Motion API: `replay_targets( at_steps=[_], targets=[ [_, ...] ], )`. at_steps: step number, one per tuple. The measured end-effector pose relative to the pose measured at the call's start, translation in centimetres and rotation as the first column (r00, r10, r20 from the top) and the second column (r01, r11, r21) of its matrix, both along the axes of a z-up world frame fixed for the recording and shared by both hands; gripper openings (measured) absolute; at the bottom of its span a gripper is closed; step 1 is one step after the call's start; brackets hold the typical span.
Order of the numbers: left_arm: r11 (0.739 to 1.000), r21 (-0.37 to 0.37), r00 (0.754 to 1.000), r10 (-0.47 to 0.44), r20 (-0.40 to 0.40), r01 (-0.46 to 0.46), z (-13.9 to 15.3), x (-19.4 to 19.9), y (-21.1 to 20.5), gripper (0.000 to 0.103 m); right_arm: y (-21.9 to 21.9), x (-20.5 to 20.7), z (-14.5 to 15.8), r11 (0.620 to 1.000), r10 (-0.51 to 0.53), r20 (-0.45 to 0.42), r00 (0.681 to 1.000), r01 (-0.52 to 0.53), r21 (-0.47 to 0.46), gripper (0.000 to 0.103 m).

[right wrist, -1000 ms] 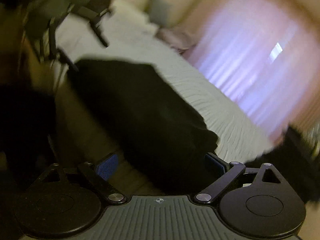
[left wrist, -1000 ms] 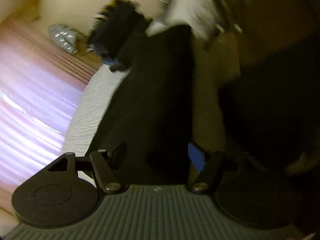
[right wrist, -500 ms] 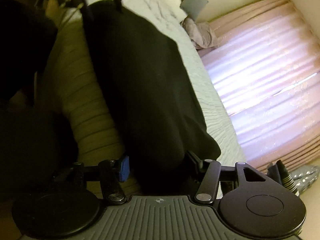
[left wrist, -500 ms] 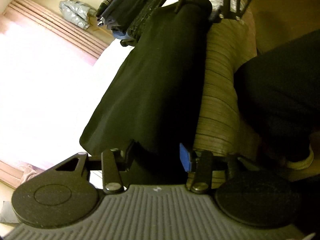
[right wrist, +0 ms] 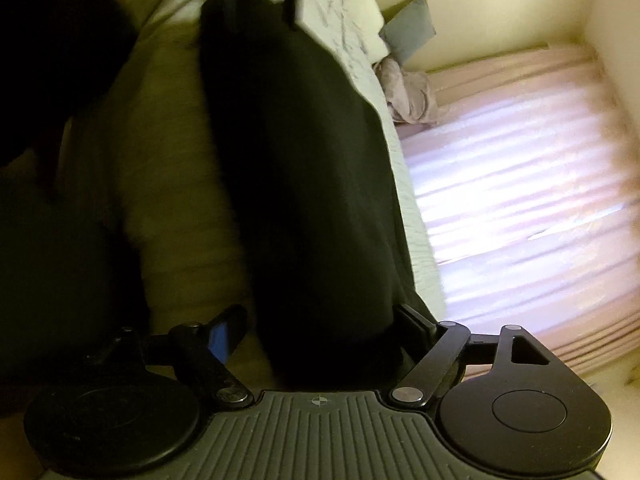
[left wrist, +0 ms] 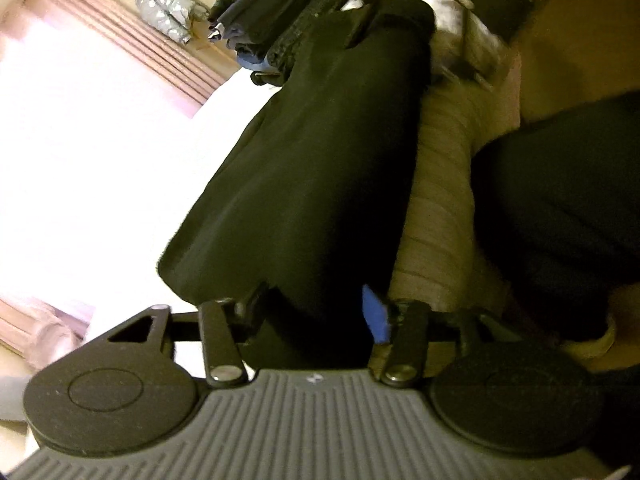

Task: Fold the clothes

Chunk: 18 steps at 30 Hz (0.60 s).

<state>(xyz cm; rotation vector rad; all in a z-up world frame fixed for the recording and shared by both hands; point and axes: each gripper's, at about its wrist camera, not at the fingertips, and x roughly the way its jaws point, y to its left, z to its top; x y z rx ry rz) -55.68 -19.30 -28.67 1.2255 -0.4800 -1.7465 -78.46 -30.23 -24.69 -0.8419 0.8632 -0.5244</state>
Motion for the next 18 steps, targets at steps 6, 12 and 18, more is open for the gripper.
replay_targets(
  at_steps=[6, 12, 18],
  targets=[
    [0.991, -0.125, 0.969, -0.024, 0.246, 0.057, -2.9, -1.6, 0.6, 0.07, -0.9, 1.5, 4.8, 0.995, -0.027, 0.056, 0.998, 0.021, 0.098, 0.051],
    [0.992, -0.112, 0.944, -0.023, 0.329, 0.063, -4.3, -2.2, -0.7, 0.064, -0.8, 2.1, 4.4, 0.992, -0.041, 0.056, 0.998, 0.034, 0.125, 0.051],
    [0.997, -0.071, 0.983, -0.003, 0.183, 0.016, -1.9, -0.9, -1.2, 0.041, 0.7, 0.5, 1.8, 0.999, -0.034, 0.031, 0.999, 0.033, 0.044, 0.065]
  ],
)
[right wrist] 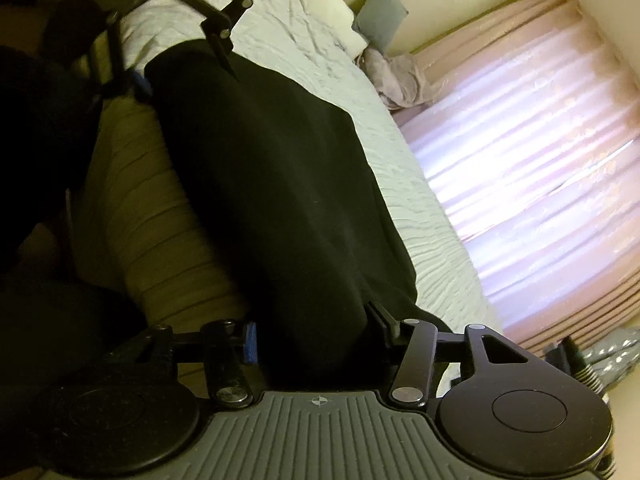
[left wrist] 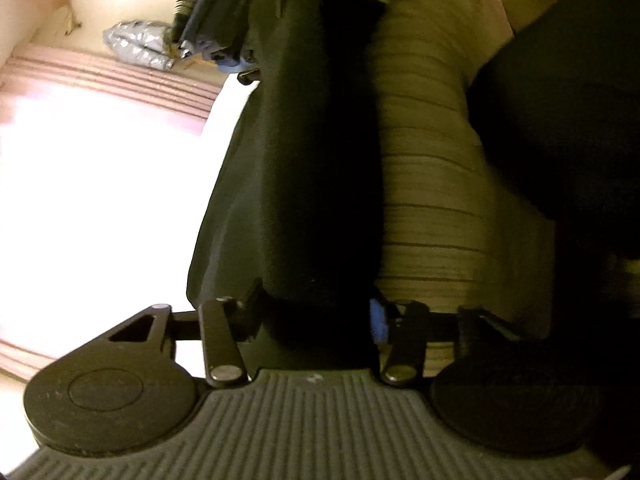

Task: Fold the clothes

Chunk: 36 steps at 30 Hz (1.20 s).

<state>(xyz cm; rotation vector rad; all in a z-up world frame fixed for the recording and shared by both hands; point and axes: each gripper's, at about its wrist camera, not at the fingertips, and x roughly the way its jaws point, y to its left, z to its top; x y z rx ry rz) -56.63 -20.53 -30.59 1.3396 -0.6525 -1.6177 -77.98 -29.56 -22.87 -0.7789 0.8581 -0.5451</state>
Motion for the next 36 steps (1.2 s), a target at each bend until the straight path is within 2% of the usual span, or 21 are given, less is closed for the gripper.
replay_targets(
  at_steps=[1, 2, 6, 8, 9, 10, 11, 14, 19, 21, 22, 26, 28, 30, 36],
  targets=[
    [1.0, 0.01, 0.999, 0.008, -0.033, -0.008, 0.7, 0.3, -0.1, 0.039, 0.2, 0.2, -0.5, 1.0, 0.013, -0.021, 1.0, -0.014, -0.028, 0.077],
    [1.0, 0.018, 0.998, 0.016, -0.063, -0.015, 1.4, 0.5, -0.3, 0.038, 0.4, 0.4, -0.9, 0.998, 0.027, -0.044, 0.999, -0.03, -0.057, 0.081],
    [0.999, 0.034, 0.992, 0.022, -0.123, -0.018, 4.1, 1.1, -1.1, 0.037, 0.7, 1.6, -2.3, 0.986, 0.063, -0.11, 0.992, -0.079, -0.148, 0.081],
    [0.999, 0.037, 0.993, 0.02, -0.116, -0.016, 4.2, 1.1, -1.3, 0.038, 0.2, 2.2, -2.0, 0.987, 0.062, -0.099, 0.993, -0.075, -0.14, 0.081],
    [0.999, 0.039, 0.994, 0.02, -0.108, -0.016, 4.1, 1.0, -1.3, 0.038, -0.3, 2.5, -1.6, 0.991, 0.053, -0.086, 0.995, -0.063, -0.116, 0.08],
    [0.999, 0.041, 0.995, 0.02, -0.101, -0.016, 4.0, 0.9, -1.3, 0.04, -0.8, 2.6, -1.0, 0.995, 0.038, -0.069, 0.997, -0.044, -0.086, 0.058],
    [0.999, 0.043, 0.995, 0.02, -0.093, -0.016, 3.9, 0.8, -1.4, 0.043, -1.3, 2.7, -0.4, 0.998, 0.023, -0.051, 0.998, -0.025, -0.054, 0.047],
    [1.0, 0.004, 0.999, 0.023, -0.037, -0.023, 2.4, 0.1, -1.1, 0.052, -2.0, 3.2, 1.3, 1.0, 0.005, -0.007, 1.0, -0.005, -0.002, 0.044],
    [0.997, -0.081, 0.991, 0.029, 0.132, -0.019, -0.5, -1.3, -1.3, 0.059, -2.3, 3.9, 2.6, 1.0, 0.004, -0.002, 1.0, -0.004, 0.013, 0.043],
    [0.995, -0.097, 0.985, 0.038, 0.17, -0.022, -1.1, -1.5, -1.9, 0.06, -2.4, 4.2, 2.5, 1.0, 0.003, -0.001, 1.0, -0.003, 0.014, 0.043],
    [0.995, -0.097, 0.984, 0.043, 0.176, -0.026, -1.2, -1.5, -2.2, 0.059, -2.4, 4.3, 2.5, 1.0, 0.001, -0.001, 1.0, -0.001, 0.015, 0.043],
    [0.996, -0.075, 0.988, 0.055, 0.145, -0.045, -0.4, -1.3, -2.9, 0.042, -2.3, 4.6, 1.8, 1.0, 0.001, -0.024, 1.0, -0.001, 0.005, 0.043],
    [0.997, -0.073, 0.99, 0.048, 0.134, -0.038, 0.2, -1.0, -3.0, 0.039, -2.2, 4.6, 1.3, 1.0, 0.004, -0.043, 0.999, -0.005, -0.013, 0.045],
    [0.998, -0.056, 0.993, 0.043, 0.113, -0.037, 0.9, -0.6, -3.3, 0.038, -2.0, 4.8, 0.6, 0.999, 0.014, -0.076, 0.997, -0.017, -0.042, 0.051],
    [1.0, -0.01, 0.997, 0.014, 0.075, -0.013, 2.8, 0.4, -4.4, 0.037, -2.4, 5.3, -1.1, 0.994, 0.018, -0.183, 0.983, -0.038, -0.102, 0.056]
  ],
)
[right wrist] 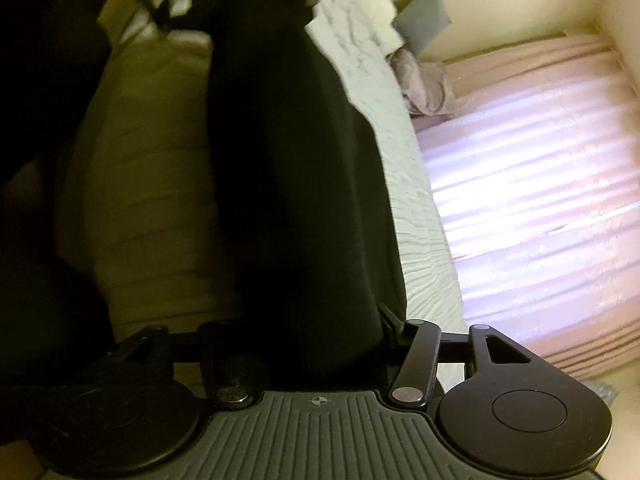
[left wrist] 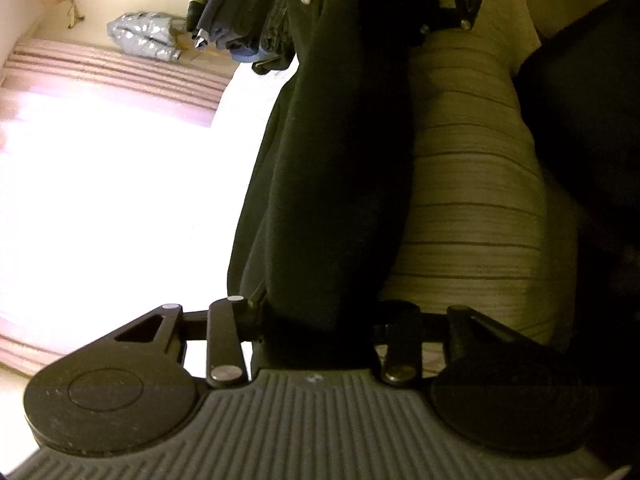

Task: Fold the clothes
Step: 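Carry the folded black garment with both grippers toward the clothes stack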

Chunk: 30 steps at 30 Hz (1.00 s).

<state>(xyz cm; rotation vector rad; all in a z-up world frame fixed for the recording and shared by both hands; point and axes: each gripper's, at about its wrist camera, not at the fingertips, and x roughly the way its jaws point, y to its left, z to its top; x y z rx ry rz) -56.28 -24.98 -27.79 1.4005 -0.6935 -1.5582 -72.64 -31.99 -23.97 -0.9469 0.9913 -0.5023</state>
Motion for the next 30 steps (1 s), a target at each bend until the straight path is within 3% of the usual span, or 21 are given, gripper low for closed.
replay_targets(
  at_steps=[4, 9, 19, 23, 27, 30],
  targets=[
    [1.0, 0.015, 1.0, -0.02, 0.002, 0.02, 0.4, 0.7, -0.5, 0.037, -0.8, 0.7, -0.4, 1.0, -0.009, -0.052, 0.999, 0.009, -0.002, 0.056],
    [0.999, 0.027, 0.999, -0.036, -0.008, 0.036, 0.5, 0.7, -0.2, 0.037, -1.4, 0.7, 0.1, 0.999, -0.038, -0.049, 0.998, 0.039, 0.023, 0.053],
    [0.983, 0.147, 0.994, -0.105, -0.016, 0.106, 2.3, 3.0, -1.3, 0.037, -4.1, -1.6, 2.2, 0.992, 0.022, 0.102, 0.995, -0.034, 0.118, 0.047],
    [0.964, 0.229, 0.991, -0.131, -0.037, 0.136, 3.5, 4.1, -2.6, 0.036, -6.1, -2.2, 2.5, 0.976, 0.022, 0.169, 0.985, -0.058, 0.21, 0.045],
    [0.937, 0.322, 0.991, -0.123, -0.058, 0.135, 6.8, 4.4, -4.0, 0.034, -7.9, -2.1, 4.9, 0.941, -0.013, 0.153, 0.988, -0.039, 0.336, 0.039],
    [0.913, 0.387, 0.991, -0.112, -0.075, 0.133, 9.7, 4.4, -5.1, 0.033, -9.7, -1.7, 8.5, 0.911, -0.039, 0.092, 0.995, -0.003, 0.413, 0.036]
  ],
)
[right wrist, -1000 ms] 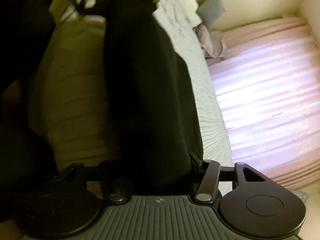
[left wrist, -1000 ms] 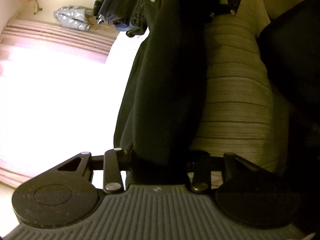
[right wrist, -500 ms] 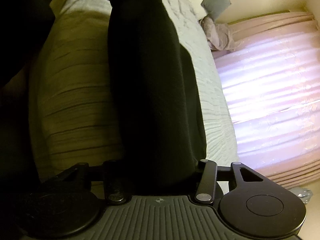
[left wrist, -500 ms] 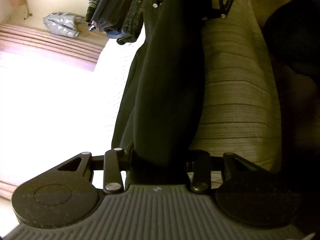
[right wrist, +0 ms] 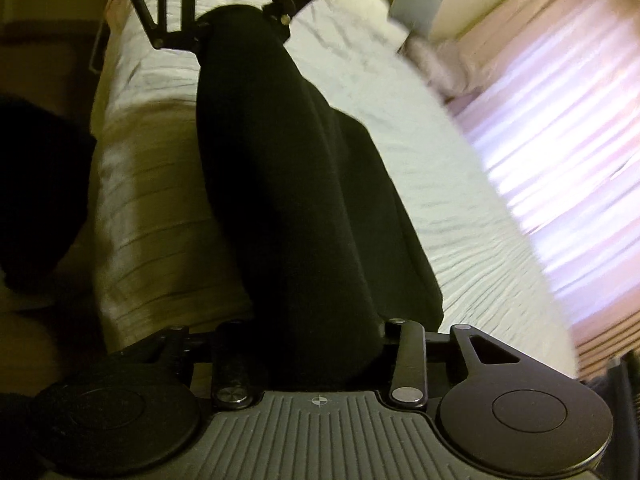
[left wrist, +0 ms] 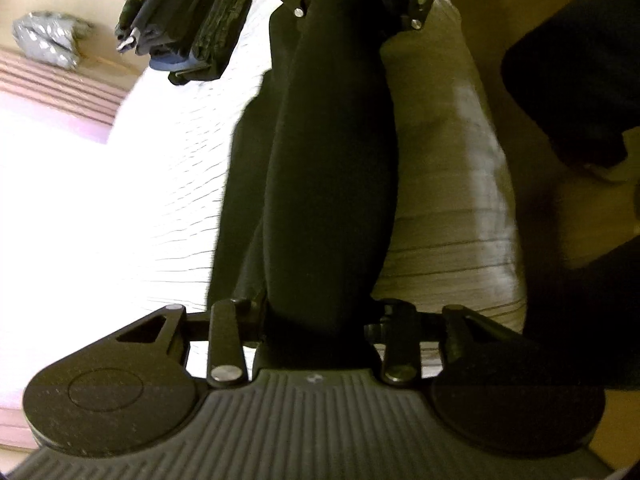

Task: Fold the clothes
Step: 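Carry the folded black garment with both grippers toward the clothes stack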

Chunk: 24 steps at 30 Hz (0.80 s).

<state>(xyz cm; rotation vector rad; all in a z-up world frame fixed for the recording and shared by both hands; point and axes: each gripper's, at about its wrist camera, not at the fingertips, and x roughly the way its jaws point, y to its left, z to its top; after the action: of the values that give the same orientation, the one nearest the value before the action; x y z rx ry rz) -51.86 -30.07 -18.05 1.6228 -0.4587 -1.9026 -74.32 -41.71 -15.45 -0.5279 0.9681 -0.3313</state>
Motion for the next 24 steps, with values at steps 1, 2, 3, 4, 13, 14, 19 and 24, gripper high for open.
replay_targets(
  at_steps=[1, 2, 3, 4, 13, 14, 19, 24],
  targets=[
    [1.0, 0.017, 1.0, 0.003, -0.007, -0.002, 1.6, -0.1, -0.6, 0.032, -0.6, 0.1, 1.4, 1.0, -0.006, -0.016, 1.0, 0.006, 0.012, 0.035],
    [1.0, 0.031, 1.0, 0.004, -0.014, -0.004, 3.3, -0.2, -1.0, 0.032, -1.4, 0.3, 3.2, 0.999, -0.015, -0.037, 0.999, 0.016, 0.032, 0.034],
    [0.999, 0.043, 1.0, 0.007, -0.021, -0.006, 5.3, -0.2, -1.6, 0.032, -2.0, 0.4, 5.0, 0.998, -0.024, -0.049, 0.999, 0.026, 0.048, 0.034],
    [0.998, 0.055, 0.999, 0.011, -0.033, -0.009, 7.2, -0.3, -2.4, 0.032, -2.6, 0.4, 7.1, 0.997, -0.031, -0.059, 0.998, 0.035, 0.064, 0.034],
    [0.985, 0.095, 0.981, -0.127, -0.145, 0.141, 18.2, 1.1, -7.1, 0.032, -4.3, 2.3, 21.1, 0.979, -0.128, -0.182, 0.975, 0.154, 0.137, 0.034],
    [0.983, 0.075, 0.977, -0.155, -0.149, 0.168, 19.0, 1.1, -8.0, 0.032, -3.2, 1.9, 22.3, 0.975, -0.157, -0.183, 0.971, 0.181, 0.126, 0.034],
    [0.955, -0.057, 0.946, -0.295, -0.132, 0.29, 23.7, -0.7, -13.1, 0.032, 0.4, 0.2, 27.1, 0.947, -0.306, -0.15, 0.94, 0.316, 0.052, 0.034],
    [0.924, -0.218, 0.93, -0.346, -0.123, 0.314, 29.2, -5.1, -19.6, 0.032, -2.7, -3.0, 31.9, 0.904, -0.427, -0.074, 0.901, 0.423, -0.071, 0.034]
  ],
)
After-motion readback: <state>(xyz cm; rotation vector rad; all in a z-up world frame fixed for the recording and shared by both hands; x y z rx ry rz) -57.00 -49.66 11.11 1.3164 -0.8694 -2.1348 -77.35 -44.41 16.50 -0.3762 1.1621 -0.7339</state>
